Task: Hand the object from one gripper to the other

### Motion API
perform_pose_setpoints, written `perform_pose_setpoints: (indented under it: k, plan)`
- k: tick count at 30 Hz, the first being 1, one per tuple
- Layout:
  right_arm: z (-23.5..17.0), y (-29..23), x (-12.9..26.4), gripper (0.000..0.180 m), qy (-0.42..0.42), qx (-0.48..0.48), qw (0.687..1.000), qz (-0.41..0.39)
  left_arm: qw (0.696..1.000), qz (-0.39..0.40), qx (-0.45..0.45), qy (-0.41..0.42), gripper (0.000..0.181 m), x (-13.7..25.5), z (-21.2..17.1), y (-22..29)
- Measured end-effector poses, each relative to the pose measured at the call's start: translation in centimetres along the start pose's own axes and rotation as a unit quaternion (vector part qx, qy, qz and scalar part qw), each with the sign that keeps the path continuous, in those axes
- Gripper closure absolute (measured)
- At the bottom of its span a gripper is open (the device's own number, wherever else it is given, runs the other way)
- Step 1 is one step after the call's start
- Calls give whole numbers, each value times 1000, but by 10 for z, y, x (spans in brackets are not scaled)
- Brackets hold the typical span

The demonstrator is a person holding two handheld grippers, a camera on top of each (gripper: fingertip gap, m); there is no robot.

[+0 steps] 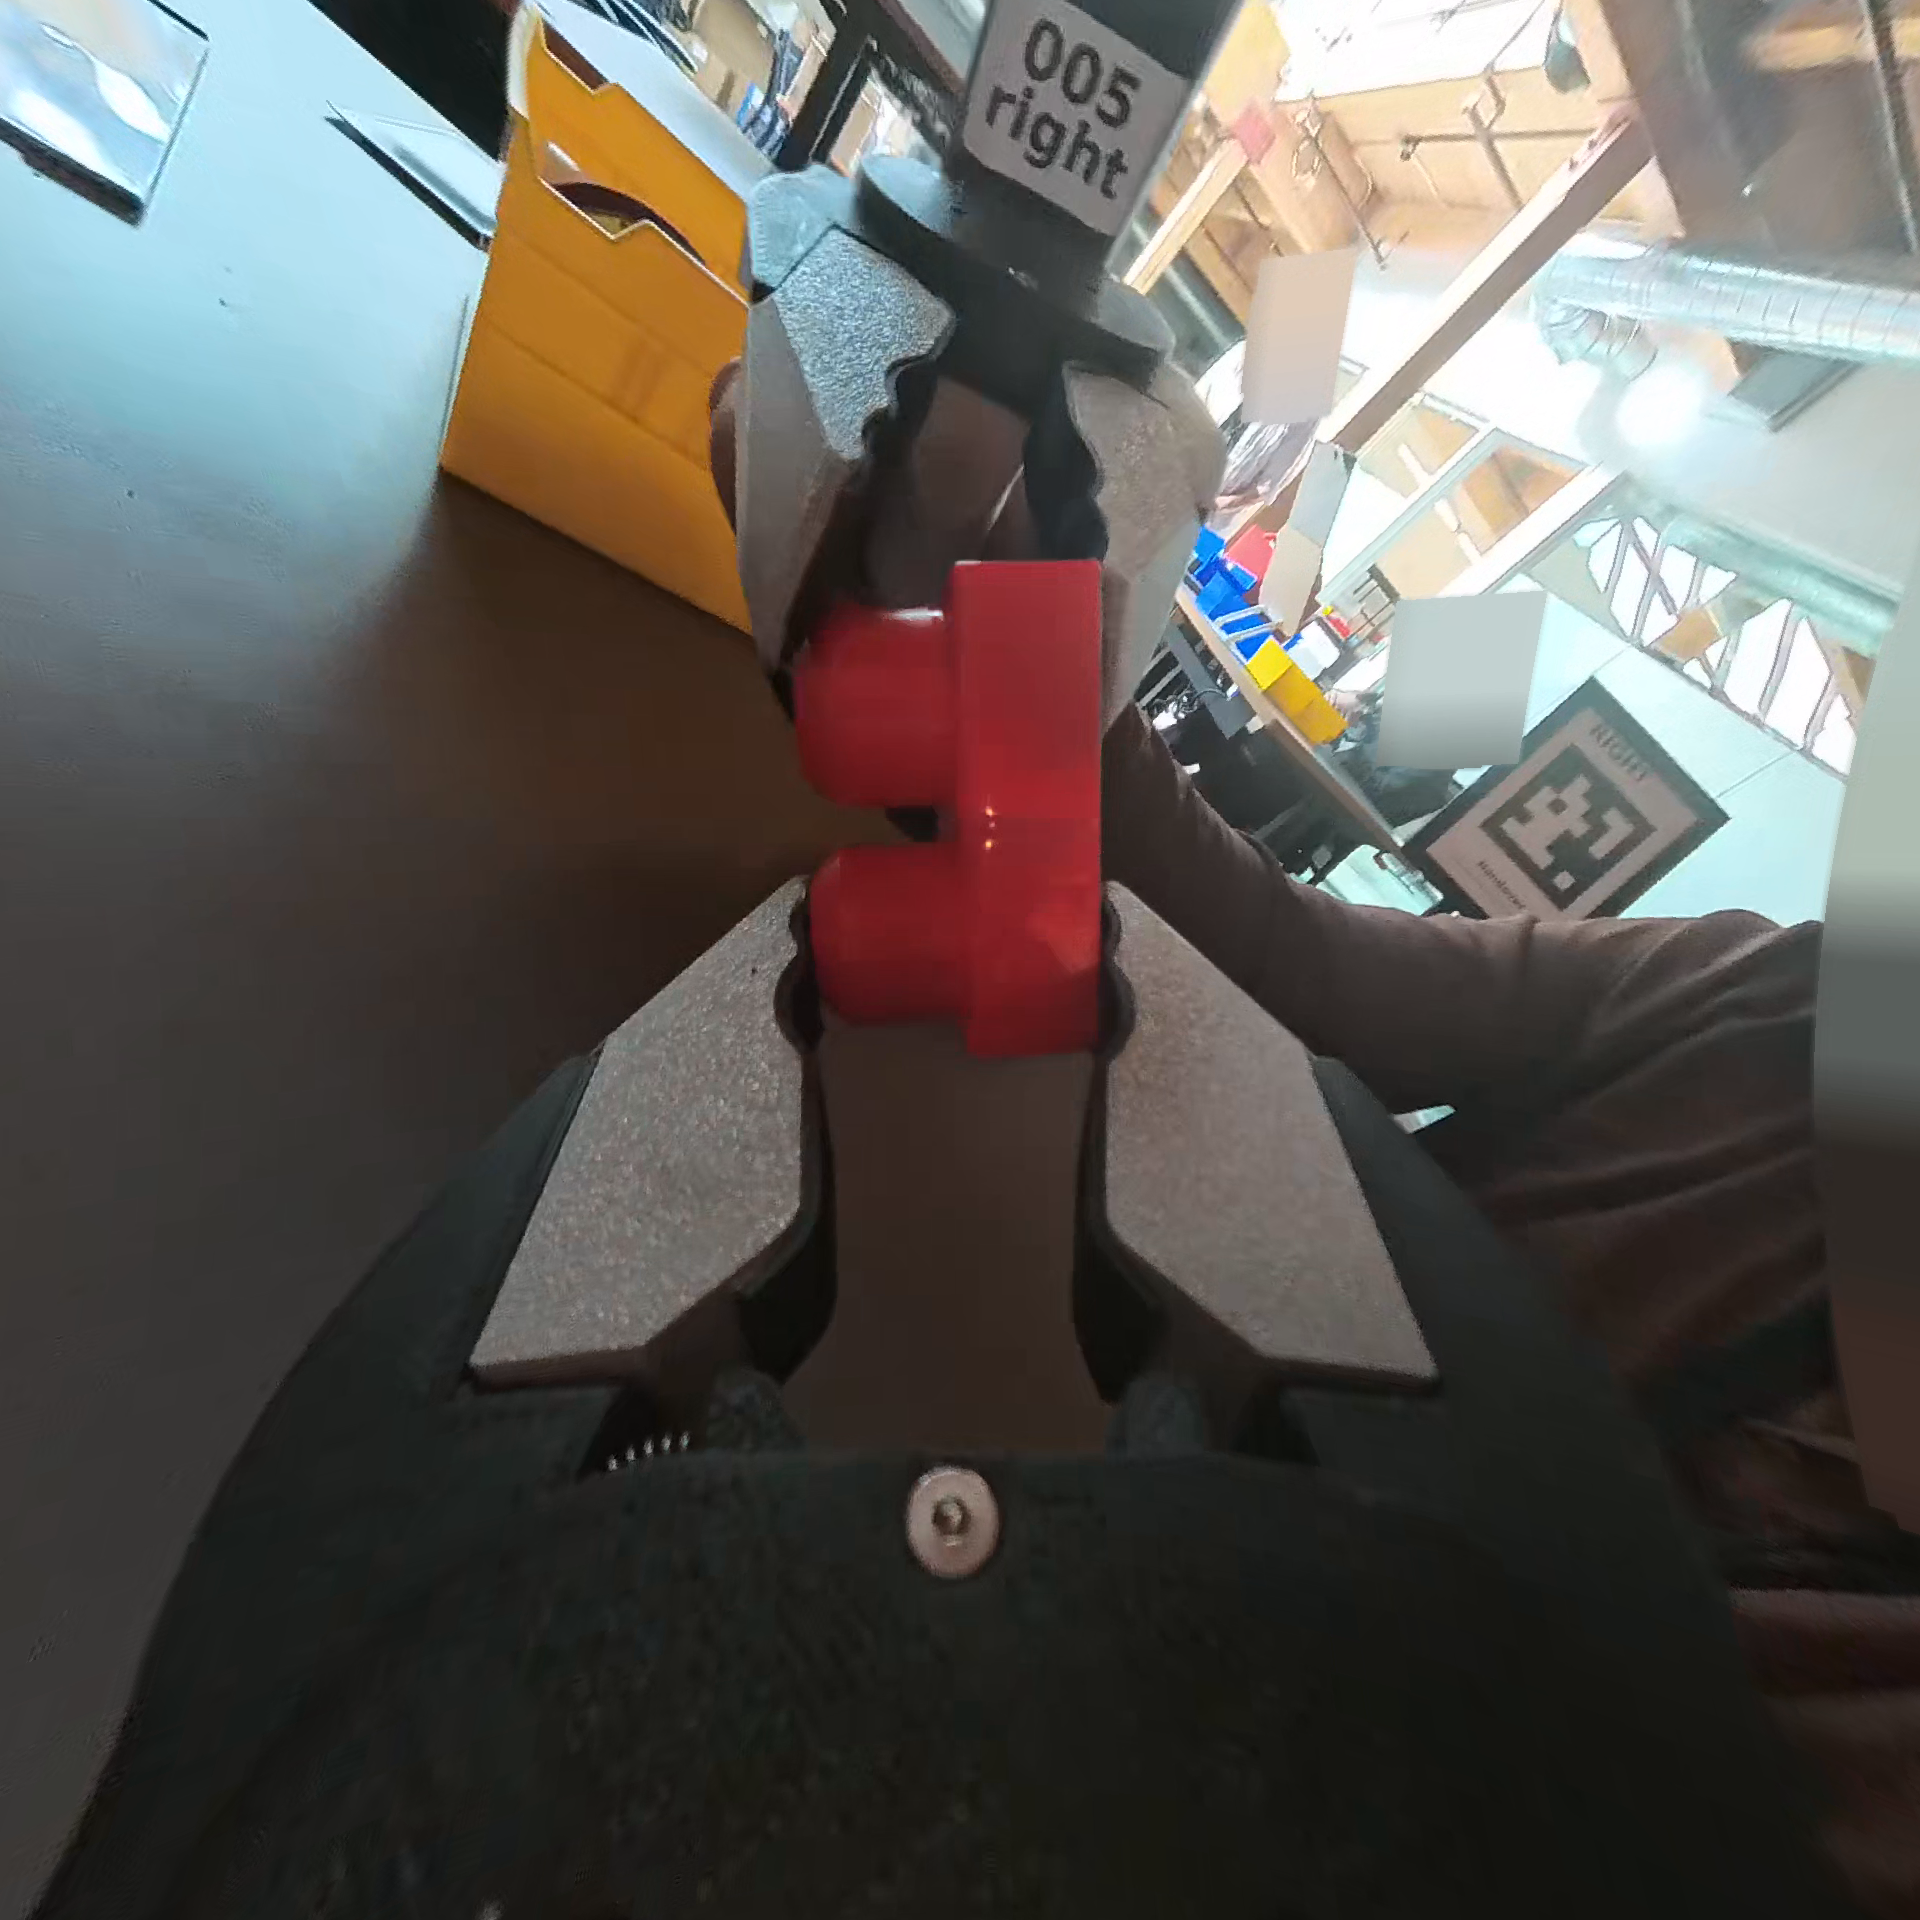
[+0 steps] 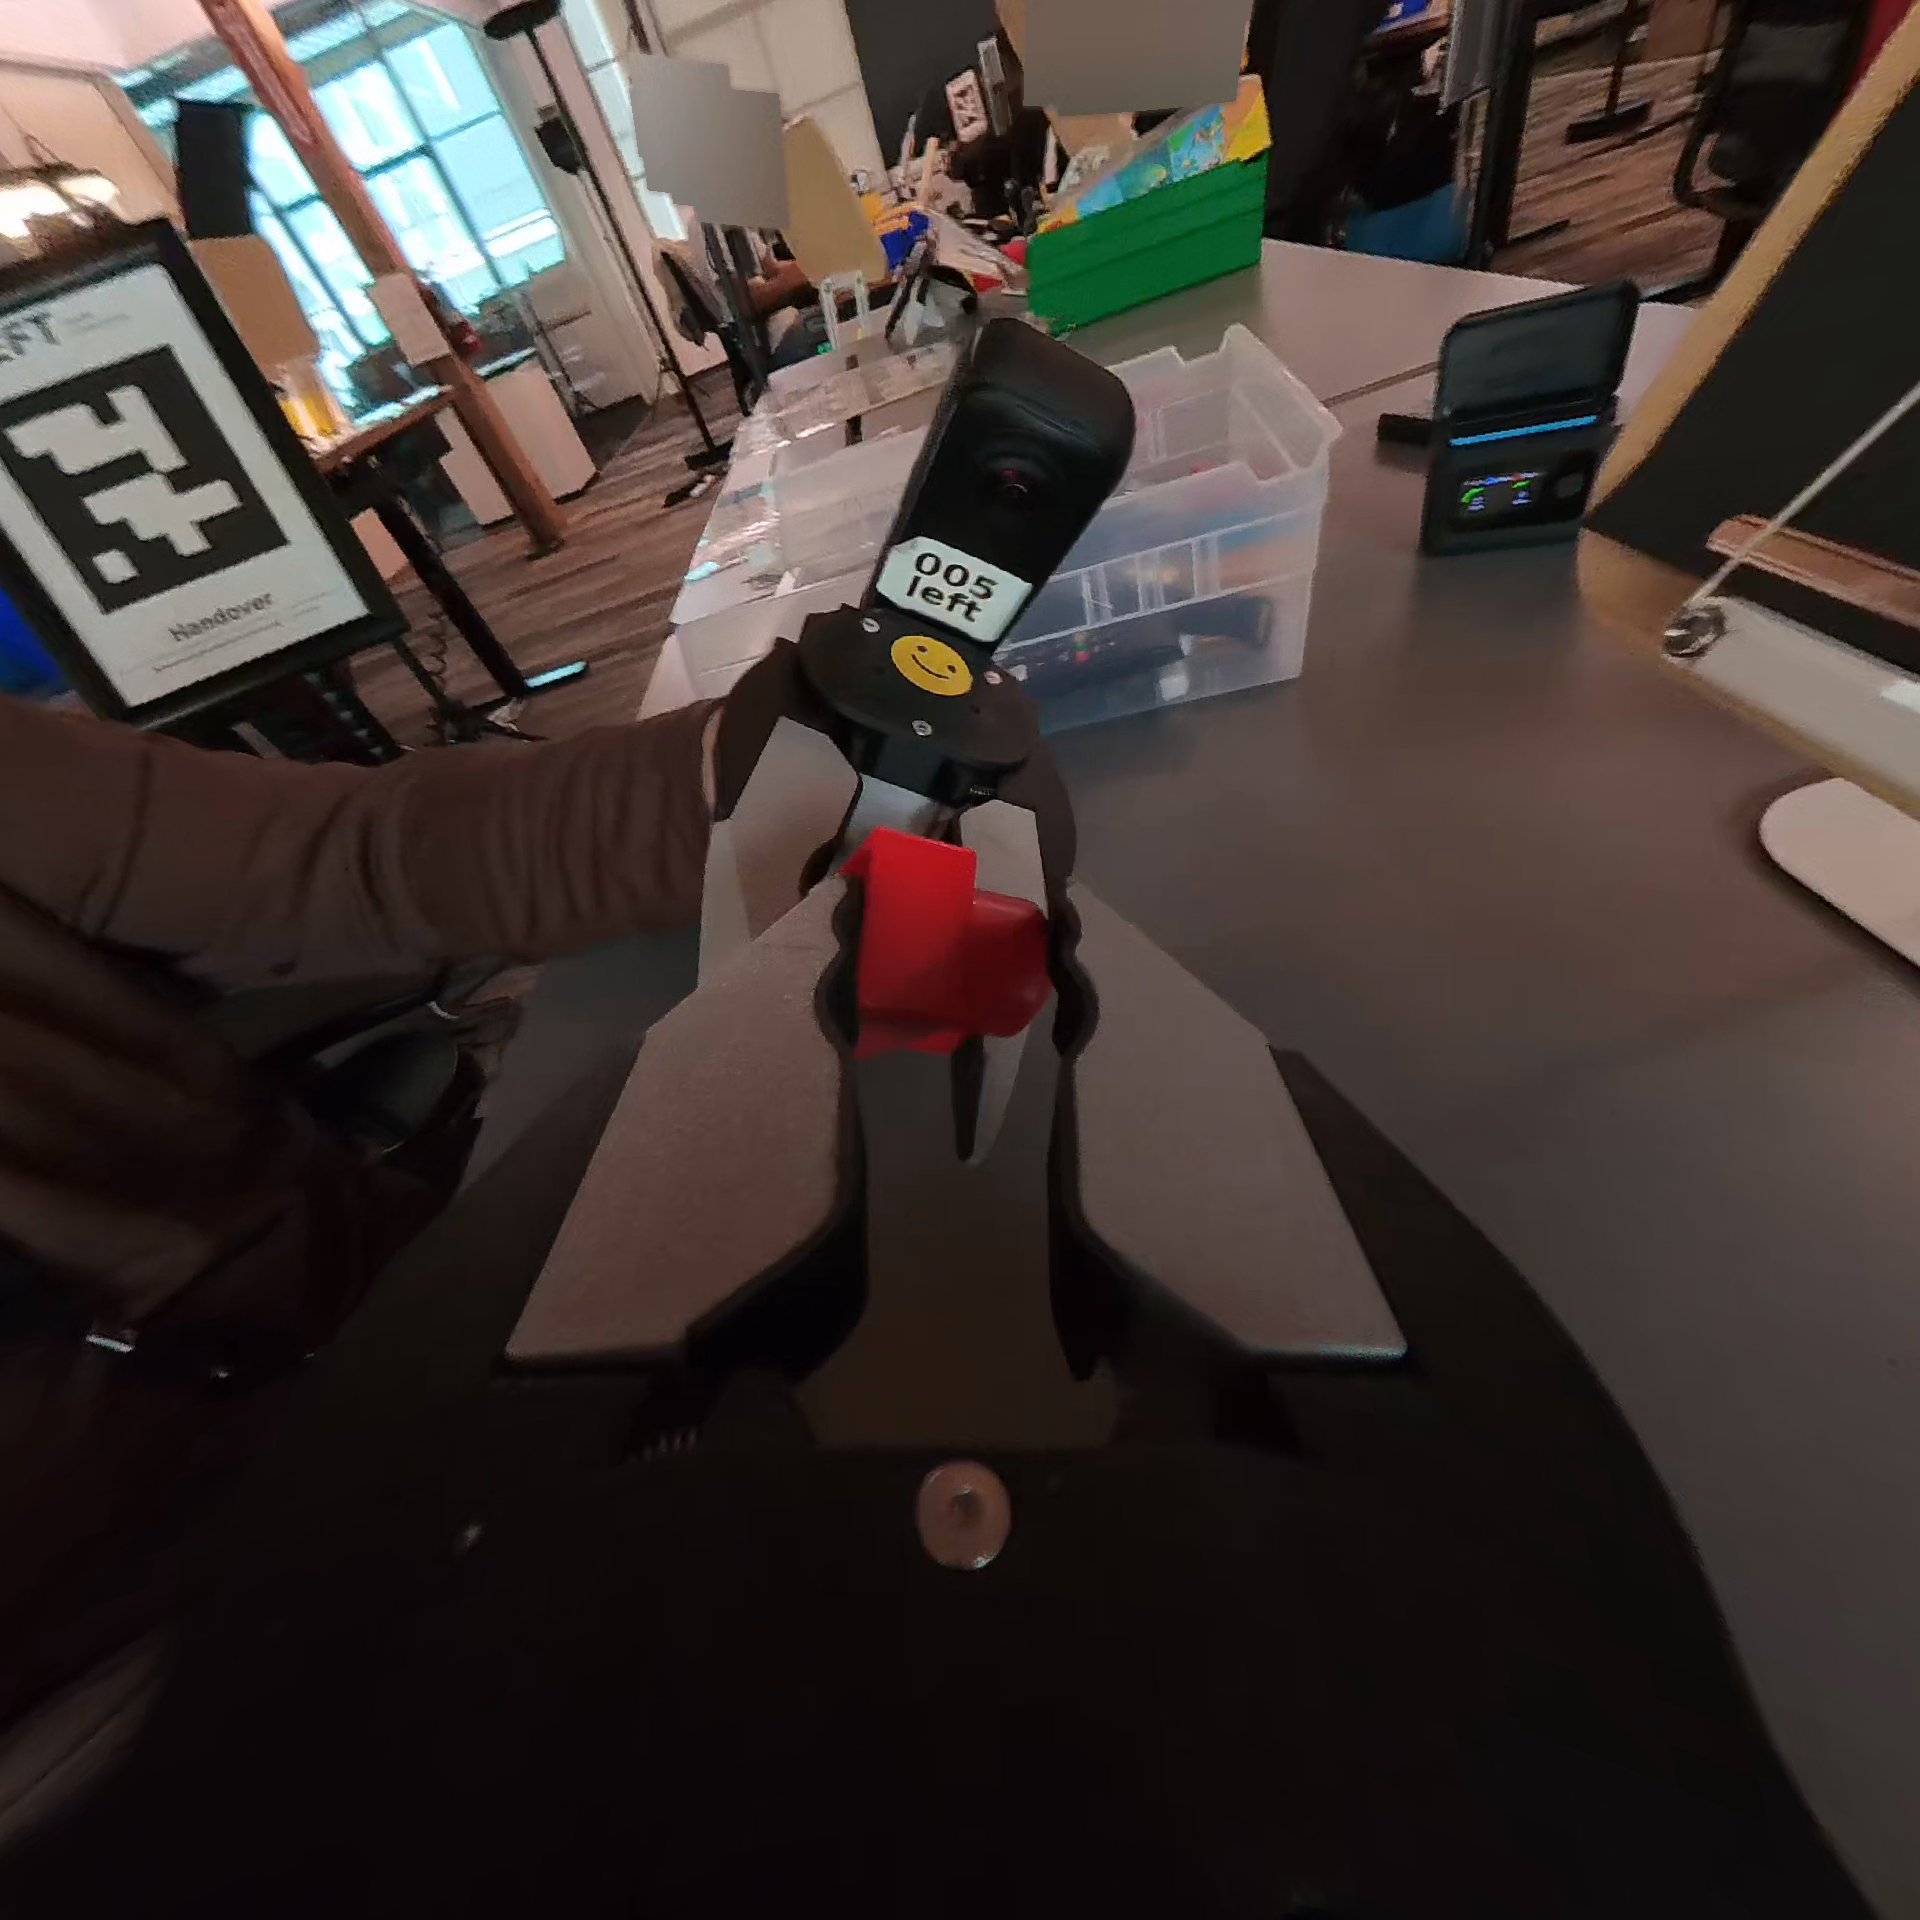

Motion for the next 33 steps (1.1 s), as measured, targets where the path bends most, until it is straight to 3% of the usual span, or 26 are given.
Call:
perform_pose_setpoints:
  k: [3, 6, 9, 11, 13, 16, 19, 21, 23, 25, 26, 28, 30, 33]
  plan:
    - [0, 5, 0, 151, -6, -1, 999, -36, 1000, 9, 8, 15, 132, 3, 2, -3]
    - [-6, 21, 3, 172, -20, -18, 995, -98, 999, 39, -9, 25, 131, 7, 6, -6]
    - [-11, 34, 6, 172, -23, -79, 990, -112, 992, 106, -59, 16, 139, 14, 9, -9]
    - [-18, 47, 10, 172, -36, -113, 981, -153, 979, 174, -105, -8, 132, 18, 11, -13]
    - [-23, 56, 14, 172, -37, -149, 973, -172, 955, 241, -168, -33, 121, 19, 14, -14]
    - [-27, 62, 16, 171, -20, -209, 965, -160, 894, 338, -285, -76, 108, 15, 14, -12]
    - [-32, 63, 13, 172, -29, -235, 958, -163, 849, 373, -365, -86, 117, 5, 12, -6]
    - [-34, 60, 6, 173, -34, -249, 955, -155, 835, 387, -382, -85, 118, 1, 13, -5]
    - [-35, 54, -3, 173, -37, -261, 955, -135, 837, 382, -382, -91, 119, -2, 10, -6]
    - [-33, 48, -10, 172, -34, -259, 958, -116, 828, 398, -380, -108, 142, 0, 9, -11]
    - [-32, 47, -12, 172, -33, -242, 962, -119, 825, 402, -383, -109, 144, 3, 10, -11]
    - [-28, 44, -11, 171, -31, -203, 972, -111, 852, 376, -357, -73, 147, 8, 17, -5]
    - [-19, 42, -6, 156, 1, -194, 976, -98, 895, 324, -307, -17, 147, 15, 24, 1]
    - [-8, 39, 3, 150, 47, -191, 978, -67, 928, 265, -256, 55, 147, 25, 31, 7]
Point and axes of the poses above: each gripper's, where its closed fingertips meet, x back along the fingers, z out of its top, y = z × x across the jaws, the point moved 7 cm from there along x, back along the fingers, and after that the axes turned 9 degrees about -z, right-handed, at the moved point
